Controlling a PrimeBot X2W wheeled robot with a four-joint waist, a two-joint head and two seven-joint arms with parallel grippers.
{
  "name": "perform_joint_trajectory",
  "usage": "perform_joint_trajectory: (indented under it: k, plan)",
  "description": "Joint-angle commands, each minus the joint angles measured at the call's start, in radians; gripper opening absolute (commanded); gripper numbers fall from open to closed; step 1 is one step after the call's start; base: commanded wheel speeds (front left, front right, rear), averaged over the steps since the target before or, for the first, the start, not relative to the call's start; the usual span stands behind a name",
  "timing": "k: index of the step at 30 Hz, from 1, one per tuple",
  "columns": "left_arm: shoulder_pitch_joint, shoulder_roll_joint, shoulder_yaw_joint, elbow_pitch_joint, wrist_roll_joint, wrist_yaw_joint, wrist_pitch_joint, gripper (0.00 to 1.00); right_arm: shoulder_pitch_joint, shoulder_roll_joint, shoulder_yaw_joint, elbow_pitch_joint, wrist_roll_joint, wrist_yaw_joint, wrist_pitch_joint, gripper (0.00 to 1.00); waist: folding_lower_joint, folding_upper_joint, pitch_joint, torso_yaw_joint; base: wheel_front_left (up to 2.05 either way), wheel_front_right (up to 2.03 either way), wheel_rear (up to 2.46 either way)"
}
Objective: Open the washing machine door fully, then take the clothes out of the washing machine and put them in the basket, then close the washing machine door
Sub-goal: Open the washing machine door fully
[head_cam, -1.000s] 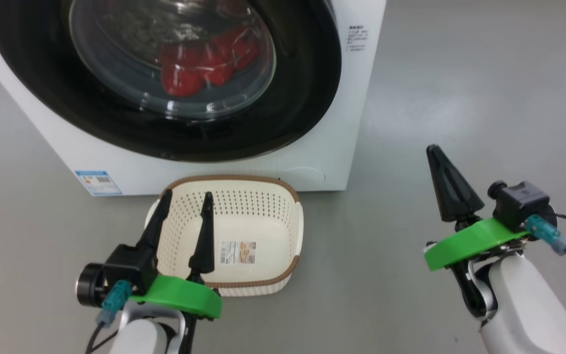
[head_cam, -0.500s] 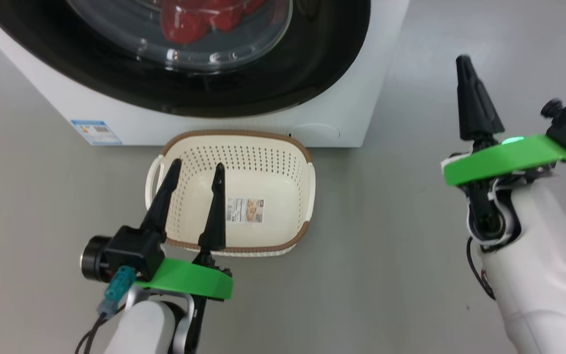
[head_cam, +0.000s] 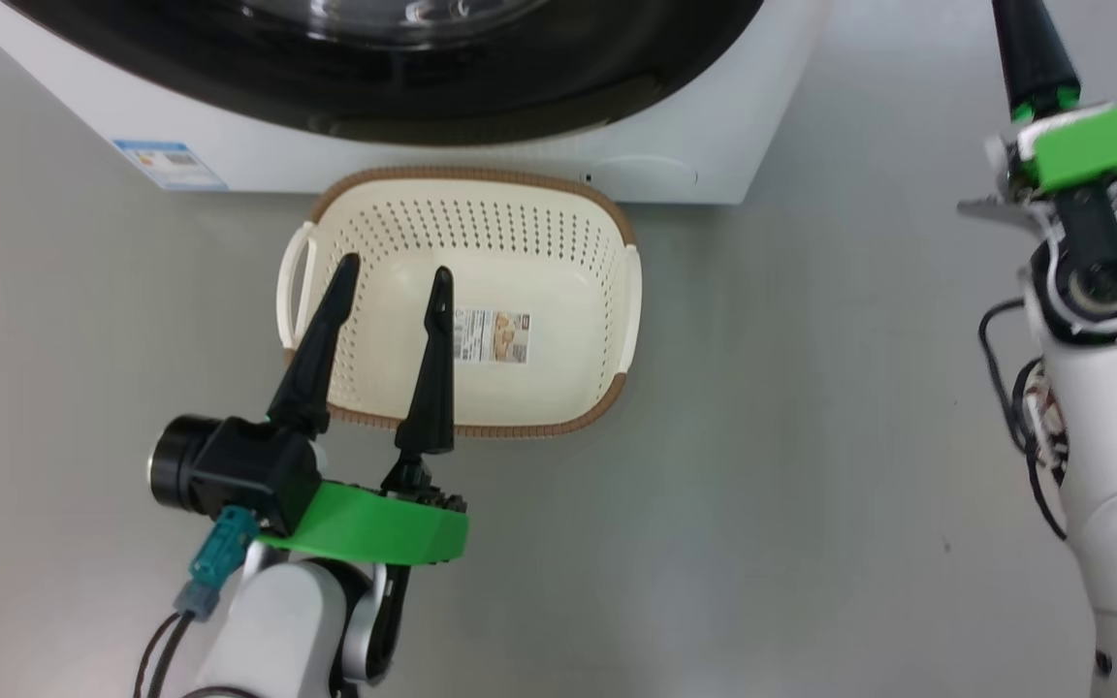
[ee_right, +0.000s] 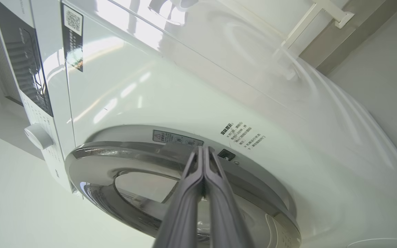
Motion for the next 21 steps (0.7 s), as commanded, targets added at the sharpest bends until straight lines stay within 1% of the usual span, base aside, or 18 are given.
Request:
perform_joint_trajectory:
  k: [1, 6, 10, 17, 21]
  plan:
    - [-0.021, 0.015, 0.026, -0.031, -0.002, 0.005, -0.007, 1.0, -0.032, 0.011, 0.006, -0.023, 0.026, -0.001, 0.022, 0.0, 0.0, -0.0001, 0.042, 0.003, 0.0, 0.0, 0.0]
    - [-0.043, 0.015, 0.016, -0.049, 0.0, 0.011, -0.007, 1.0, -0.127, 0.008, -0.015, 0.009, 0.148, -0.001, 0.145, 0.0, 0.0, -0.0001, 0.101, 0.01, 0.0, 0.0, 0.0]
    - [-0.059, 0.015, 0.009, -0.055, 0.005, 0.014, -0.007, 1.0, -0.201, 0.005, -0.035, 0.063, 0.23, -0.001, 0.235, 0.0, 0.0, -0.0001, 0.135, 0.022, 0.0, 0.0, 0.0]
    - [-0.074, 0.015, -0.002, -0.06, 0.016, 0.019, -0.007, 1.0, -0.317, -0.019, -0.044, 0.165, 0.306, -0.001, 0.36, 0.0, 0.0, -0.0001, 0.18, 0.052, 0.0, 0.0, 0.0]
    - [-0.076, 0.015, -0.005, -0.064, 0.019, 0.021, -0.007, 1.0, -0.367, -0.026, -0.035, 0.184, 0.342, -0.001, 0.436, 0.0, -0.0001, -0.0001, 0.202, 0.063, 0.0, 0.0, 0.0]
